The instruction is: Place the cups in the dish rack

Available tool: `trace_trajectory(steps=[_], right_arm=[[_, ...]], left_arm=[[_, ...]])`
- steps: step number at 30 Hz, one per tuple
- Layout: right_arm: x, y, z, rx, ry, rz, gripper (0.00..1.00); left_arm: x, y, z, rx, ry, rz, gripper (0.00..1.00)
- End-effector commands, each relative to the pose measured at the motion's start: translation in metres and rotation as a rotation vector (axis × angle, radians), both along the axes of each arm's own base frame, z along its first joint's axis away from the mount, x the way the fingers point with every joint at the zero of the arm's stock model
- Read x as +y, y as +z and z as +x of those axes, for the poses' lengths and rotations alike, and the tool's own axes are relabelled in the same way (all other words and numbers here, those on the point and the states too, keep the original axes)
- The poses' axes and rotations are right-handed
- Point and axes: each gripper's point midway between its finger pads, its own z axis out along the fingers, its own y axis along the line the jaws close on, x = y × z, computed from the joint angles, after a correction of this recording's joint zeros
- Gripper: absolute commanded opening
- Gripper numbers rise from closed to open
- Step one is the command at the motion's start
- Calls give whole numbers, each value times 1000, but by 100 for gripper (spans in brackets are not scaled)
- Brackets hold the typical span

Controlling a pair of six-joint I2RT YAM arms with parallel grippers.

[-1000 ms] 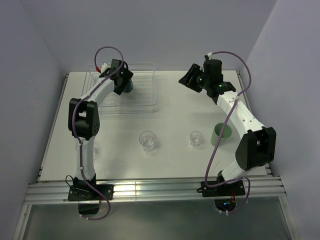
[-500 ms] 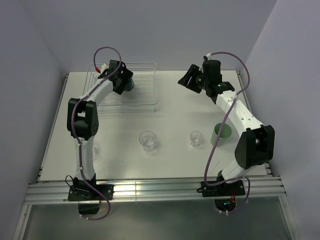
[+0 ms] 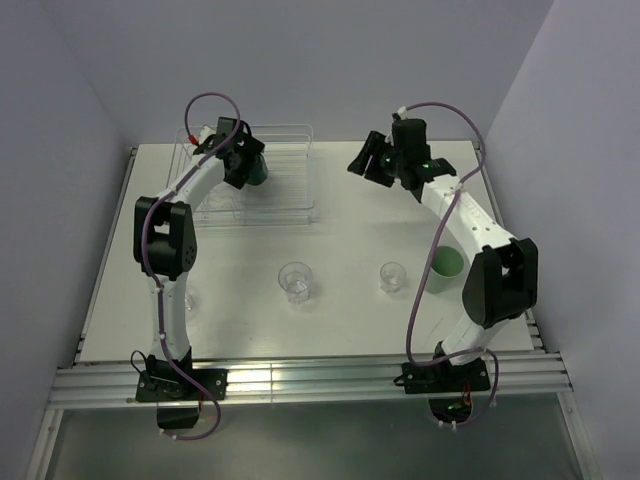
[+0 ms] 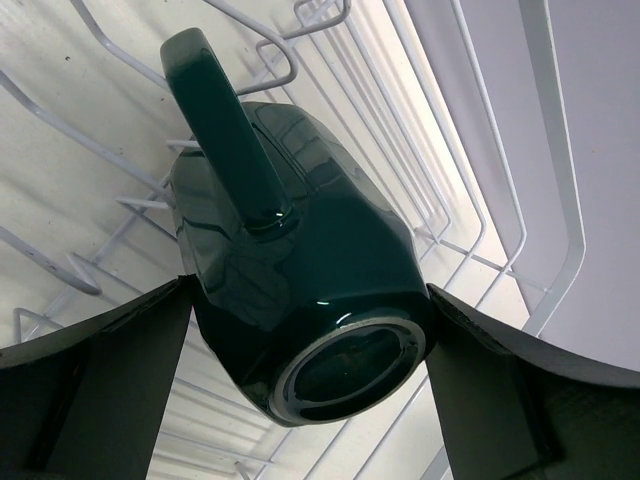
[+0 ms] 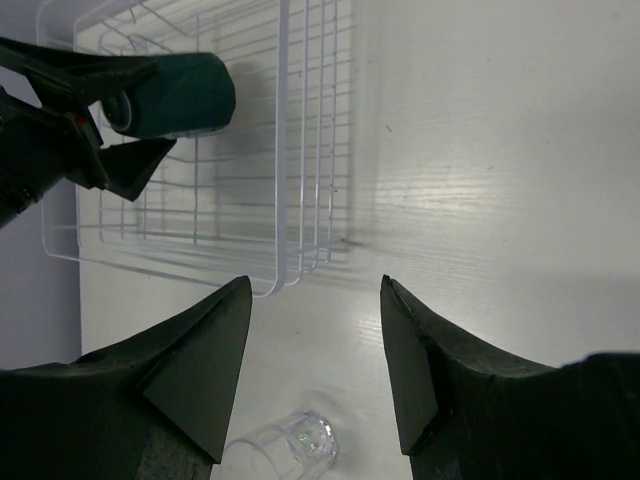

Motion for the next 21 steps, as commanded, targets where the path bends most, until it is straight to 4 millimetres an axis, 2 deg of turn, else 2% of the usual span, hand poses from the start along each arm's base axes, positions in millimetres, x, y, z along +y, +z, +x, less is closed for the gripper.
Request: trace_trajectory(steps=[1,2,10,12,13,19,21], right_arm=[[20,6,4,-31,39,-79,62],[28,2,3,-23,55,-89,62],[60,-7,6,-24,119,-125,63],[66,-15,6,-7,136,-140,63],[75,-11,6,-20,153,-147,63],[100,-34,6,19,181,-205,63],[104,-48,7,44,177,-227,63]], left_arm=[[-2,81,9,-154,15,-69,99],[-1,80,9,-149,14,-70,99],[-6,90,12,-193,-31,-67,99],[-5,92,13,-195,-29,-66,99],[-5,92,13,-196,-29,-66,99],[-7,91,15,-191,-38,-74,99],[-7,91,14,-189,-41,-75,99]])
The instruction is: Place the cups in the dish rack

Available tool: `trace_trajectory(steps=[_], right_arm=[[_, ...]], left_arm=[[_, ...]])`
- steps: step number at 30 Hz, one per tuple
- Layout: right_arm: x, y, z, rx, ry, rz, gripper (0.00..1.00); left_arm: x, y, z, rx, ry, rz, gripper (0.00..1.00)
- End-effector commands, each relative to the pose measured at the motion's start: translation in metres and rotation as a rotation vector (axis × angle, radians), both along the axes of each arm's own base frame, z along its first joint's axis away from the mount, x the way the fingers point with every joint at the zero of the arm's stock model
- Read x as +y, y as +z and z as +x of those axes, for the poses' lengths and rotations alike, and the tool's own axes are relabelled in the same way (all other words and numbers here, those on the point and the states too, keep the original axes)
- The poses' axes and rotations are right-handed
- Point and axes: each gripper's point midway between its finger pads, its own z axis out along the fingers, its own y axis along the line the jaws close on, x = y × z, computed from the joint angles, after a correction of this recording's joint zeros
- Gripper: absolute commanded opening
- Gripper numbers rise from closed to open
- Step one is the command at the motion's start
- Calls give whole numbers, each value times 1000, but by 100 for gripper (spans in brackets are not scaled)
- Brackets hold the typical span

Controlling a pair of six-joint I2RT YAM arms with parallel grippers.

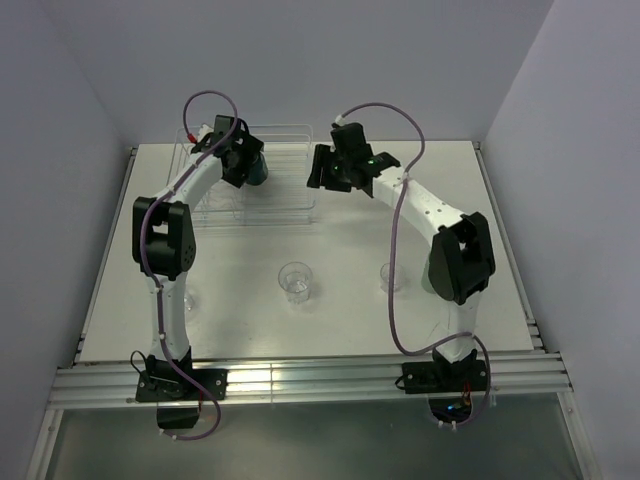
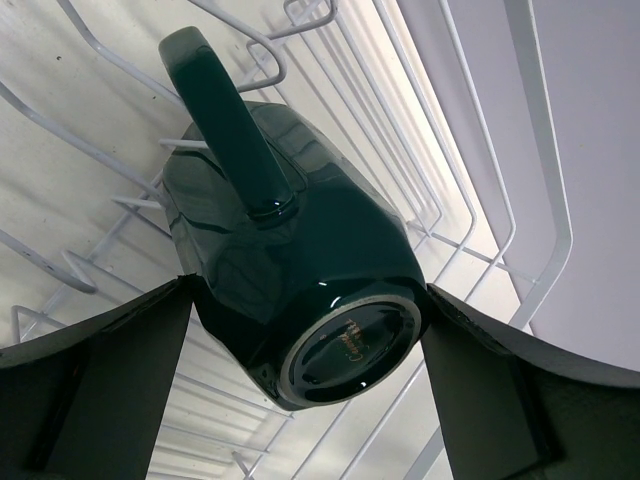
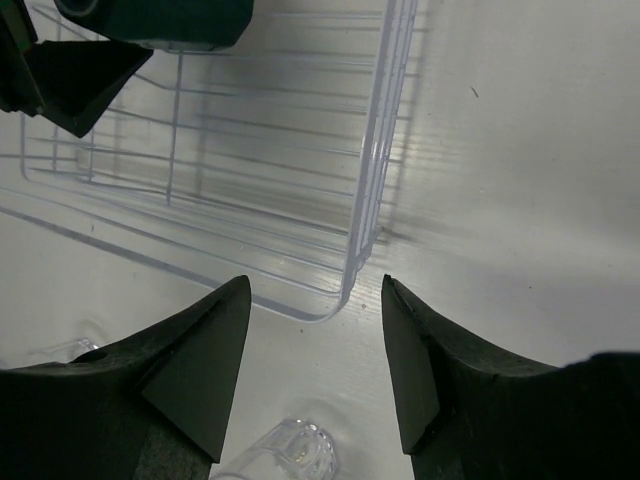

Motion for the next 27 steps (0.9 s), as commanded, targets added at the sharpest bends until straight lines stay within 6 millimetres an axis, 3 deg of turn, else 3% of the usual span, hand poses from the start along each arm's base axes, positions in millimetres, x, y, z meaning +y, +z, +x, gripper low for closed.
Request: trace_trajectory(steps=[1,5,13,17,20,23,27], right_arm=[[8,-3,6,-14,-8,-50,63],[14,-22,5,11,-11,-78,61],[19,-36,-4,30,-3,-116,54],[19,-40,-8,39,2,-118,34],[18,-45,-11,51,11,-129,26],[18,-49,-13,56,15,-135,19],[17,-50,-15,57,16,-138,17]], left_arm=[[-7,86,15,-193,-25,-60,99],[-6,86,14,-196,-26,-62,99],[-6,86,16,-196,-30,-66,99],[-7,90,16,-205,-31,-70,99],[-7,92,16,-211,-33,-71,99],[-8,94,16,-215,-39,-73,99],[-9,97,16,-227,-52,-76,99]])
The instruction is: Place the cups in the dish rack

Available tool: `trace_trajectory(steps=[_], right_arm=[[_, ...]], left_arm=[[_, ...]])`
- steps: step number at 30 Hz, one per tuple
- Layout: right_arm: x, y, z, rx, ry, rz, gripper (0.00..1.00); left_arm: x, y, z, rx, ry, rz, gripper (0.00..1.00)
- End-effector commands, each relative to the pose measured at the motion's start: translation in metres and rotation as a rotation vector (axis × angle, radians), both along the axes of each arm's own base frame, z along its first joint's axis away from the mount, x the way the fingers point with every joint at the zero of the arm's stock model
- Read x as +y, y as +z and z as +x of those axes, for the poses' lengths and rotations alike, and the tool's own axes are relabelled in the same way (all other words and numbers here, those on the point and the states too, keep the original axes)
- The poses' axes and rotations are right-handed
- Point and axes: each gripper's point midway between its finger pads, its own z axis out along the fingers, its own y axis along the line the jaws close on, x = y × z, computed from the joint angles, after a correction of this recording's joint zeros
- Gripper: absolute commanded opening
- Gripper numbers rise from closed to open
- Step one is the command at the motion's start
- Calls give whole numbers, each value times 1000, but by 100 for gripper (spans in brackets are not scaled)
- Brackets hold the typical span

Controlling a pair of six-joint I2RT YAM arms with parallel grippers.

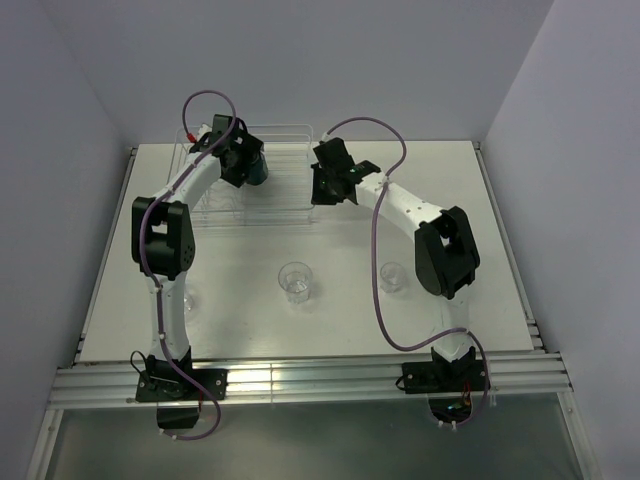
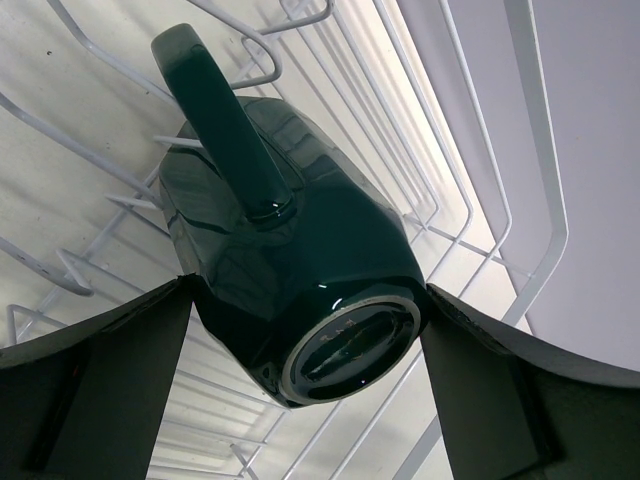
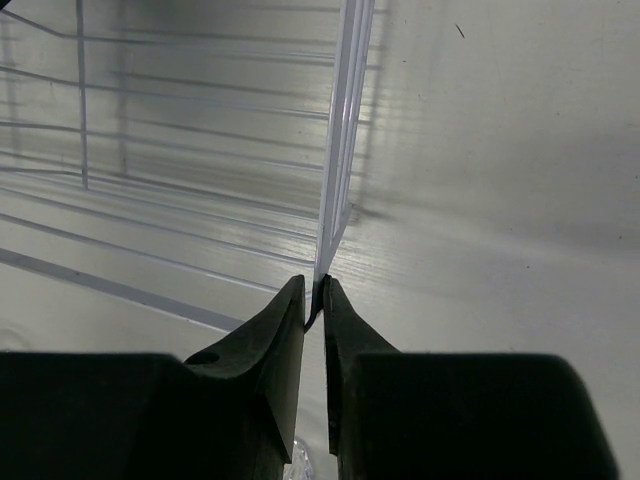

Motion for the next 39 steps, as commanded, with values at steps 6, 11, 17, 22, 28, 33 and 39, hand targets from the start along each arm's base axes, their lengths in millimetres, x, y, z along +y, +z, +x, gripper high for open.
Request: trace_trajectory(steps=[6,11,17,22,28,33,39], right_arm=[[7,2,-7,-12,30,-8,17],[10,1,-9,-10,42,-8,16],[13,-1,-11,-5,49,-12,16],[14,-3,-13,-2,56,-12,15],[15,-7,-16,4,61,-20,14],[16,-8,-16,5,61,-18,14],[16,-9,-17,9,64,-19,14]], left_arm=[[-6,105,12,-250,-33,-51,99],[-6,114,10,-268,-37,-55,99],[-5,115,8,-267,-43,-55,99],[-5,113,7,-264,-48,-58,99],[-5,113,6,-265,-49,-56,99],[-3,106,6,-253,-43,-48,99],[0,90,12,-233,-26,-30,99]])
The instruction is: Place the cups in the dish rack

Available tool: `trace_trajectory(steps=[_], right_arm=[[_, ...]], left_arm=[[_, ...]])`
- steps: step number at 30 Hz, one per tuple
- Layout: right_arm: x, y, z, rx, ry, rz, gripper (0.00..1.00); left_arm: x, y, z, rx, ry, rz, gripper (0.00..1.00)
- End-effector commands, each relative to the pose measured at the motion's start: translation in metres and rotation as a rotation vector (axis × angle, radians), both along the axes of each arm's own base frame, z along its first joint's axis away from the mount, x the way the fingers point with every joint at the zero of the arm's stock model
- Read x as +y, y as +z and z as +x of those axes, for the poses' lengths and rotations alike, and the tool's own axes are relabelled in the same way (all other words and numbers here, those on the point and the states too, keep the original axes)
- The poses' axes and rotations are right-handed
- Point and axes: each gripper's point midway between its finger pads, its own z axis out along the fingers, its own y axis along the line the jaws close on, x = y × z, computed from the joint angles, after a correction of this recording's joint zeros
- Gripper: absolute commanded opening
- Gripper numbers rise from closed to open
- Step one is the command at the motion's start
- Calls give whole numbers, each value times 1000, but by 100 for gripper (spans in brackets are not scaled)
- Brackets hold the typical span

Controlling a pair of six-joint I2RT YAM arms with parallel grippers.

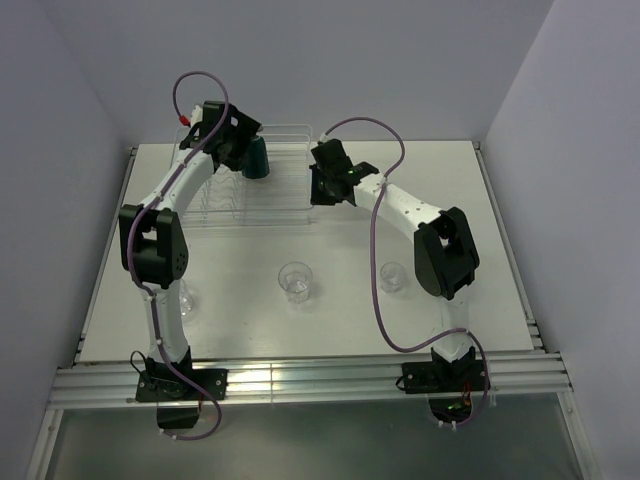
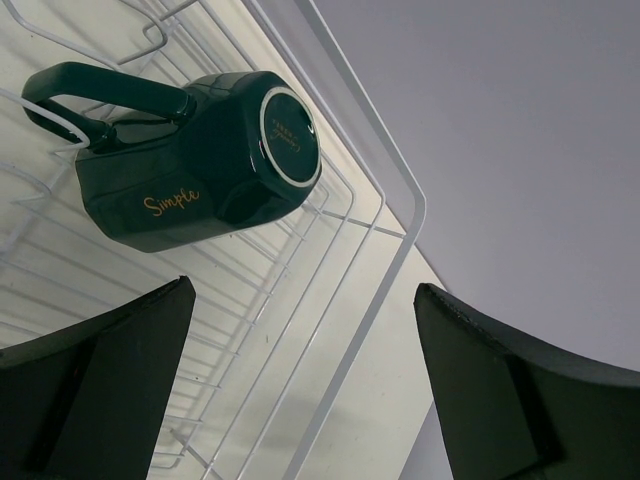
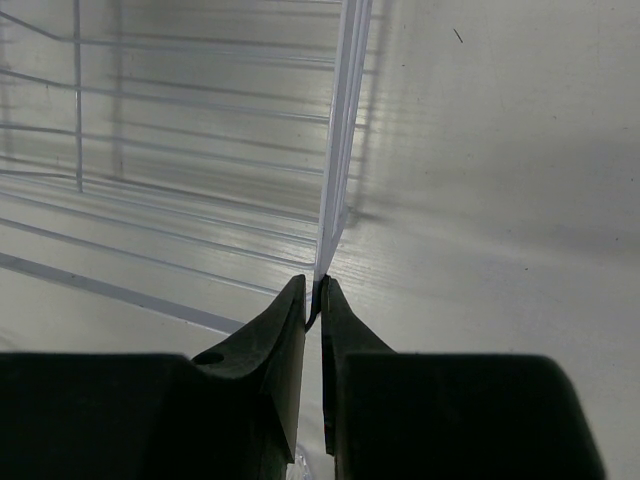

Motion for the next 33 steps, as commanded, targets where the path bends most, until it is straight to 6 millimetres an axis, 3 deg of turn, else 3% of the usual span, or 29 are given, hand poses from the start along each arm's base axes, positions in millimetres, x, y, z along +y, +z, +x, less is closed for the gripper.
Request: trace_trajectory(steps=[1,7,10,12,13,15,16,19,28,33], right_arm=[[14,-8,-16,27,65,-4,14],[15,-12,-16,31,68,-9,14],[15,-12,-16,30,68,-9,13],[15,-12,-16,31,68,-7,13],[15,-13,-16,32,68,-10,13],[16,-13,-15,33,69,-9,13],[16,-15,-15,35,69,-11,13],[16,-16,-15,37,69,-12,13],[17,-16,-14,36,76,-19,12],[16,-14,-15,38,79,-21,12]], left_arm=[[5,17,8,-59,13,10,99],[8,4,12,-37,31,17,99],[7,6,13,-48,26,20,92],[6,12,11,-62,14,14,72],[6,19,11,-80,9,12,45],[5,27,9,-95,2,6,29],[5,34,8,-114,2,5,13],[7,45,12,-146,4,10,0],[6,36,46,-183,8,28,0],[10,45,62,-253,27,32,0]])
